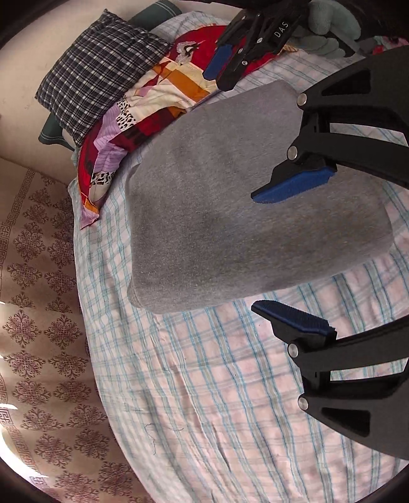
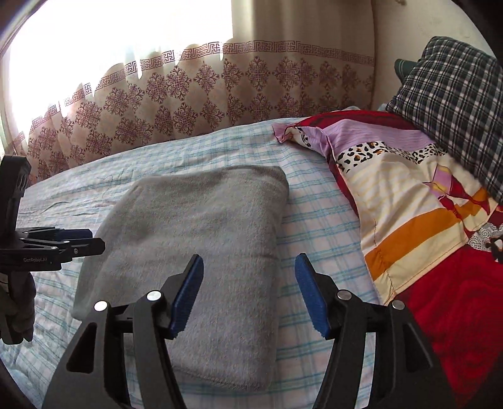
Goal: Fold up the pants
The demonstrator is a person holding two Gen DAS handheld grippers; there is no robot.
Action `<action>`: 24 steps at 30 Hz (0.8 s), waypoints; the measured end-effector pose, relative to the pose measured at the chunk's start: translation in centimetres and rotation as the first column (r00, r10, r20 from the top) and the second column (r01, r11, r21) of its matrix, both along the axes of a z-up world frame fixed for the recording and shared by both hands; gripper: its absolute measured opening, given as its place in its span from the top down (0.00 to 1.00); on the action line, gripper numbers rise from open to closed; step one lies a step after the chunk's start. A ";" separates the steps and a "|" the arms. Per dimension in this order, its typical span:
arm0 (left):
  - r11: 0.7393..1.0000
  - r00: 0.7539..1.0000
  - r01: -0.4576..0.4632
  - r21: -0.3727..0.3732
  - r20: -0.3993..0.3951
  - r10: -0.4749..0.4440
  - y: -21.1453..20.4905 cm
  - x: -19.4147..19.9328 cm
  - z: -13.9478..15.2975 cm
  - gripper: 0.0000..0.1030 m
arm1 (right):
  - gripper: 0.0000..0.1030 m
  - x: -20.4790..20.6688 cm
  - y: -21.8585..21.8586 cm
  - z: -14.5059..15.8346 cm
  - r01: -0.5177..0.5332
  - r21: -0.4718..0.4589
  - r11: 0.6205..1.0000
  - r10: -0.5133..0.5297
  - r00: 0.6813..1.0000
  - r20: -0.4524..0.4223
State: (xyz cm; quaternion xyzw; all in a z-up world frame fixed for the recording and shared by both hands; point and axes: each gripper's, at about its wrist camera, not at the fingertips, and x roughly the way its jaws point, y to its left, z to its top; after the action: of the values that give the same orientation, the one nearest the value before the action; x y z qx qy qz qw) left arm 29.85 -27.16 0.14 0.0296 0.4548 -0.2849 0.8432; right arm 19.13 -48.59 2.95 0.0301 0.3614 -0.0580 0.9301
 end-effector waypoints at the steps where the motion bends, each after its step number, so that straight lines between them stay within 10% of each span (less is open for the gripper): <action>1: 1.000 1.000 0.016 0.018 0.018 -0.016 -0.2 -1.0 0.0 0.36 | 0.41 -0.5 0.6 -0.3 -0.011 0.005 1.000 0.011 1.000 -0.007; 12: 0.979 0.990 0.076 0.192 0.099 -0.096 -3.2 -3.7 -3.1 0.25 | 0.40 -1.0 1.1 -5.7 -0.021 0.077 0.997 0.031 0.991 -0.134; 24: 0.976 0.993 0.036 0.214 0.101 -0.059 -3.3 -4.3 -1.9 0.23 | 0.39 -2.5 1.3 -4.2 0.010 0.091 0.996 -0.001 0.994 -0.105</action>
State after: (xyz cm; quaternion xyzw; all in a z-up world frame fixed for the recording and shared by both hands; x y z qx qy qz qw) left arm 25.58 -30.42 -1.80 0.1451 0.4359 -0.2531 0.8514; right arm 16.65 -47.33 -1.23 0.0704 0.4121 -0.0455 0.9073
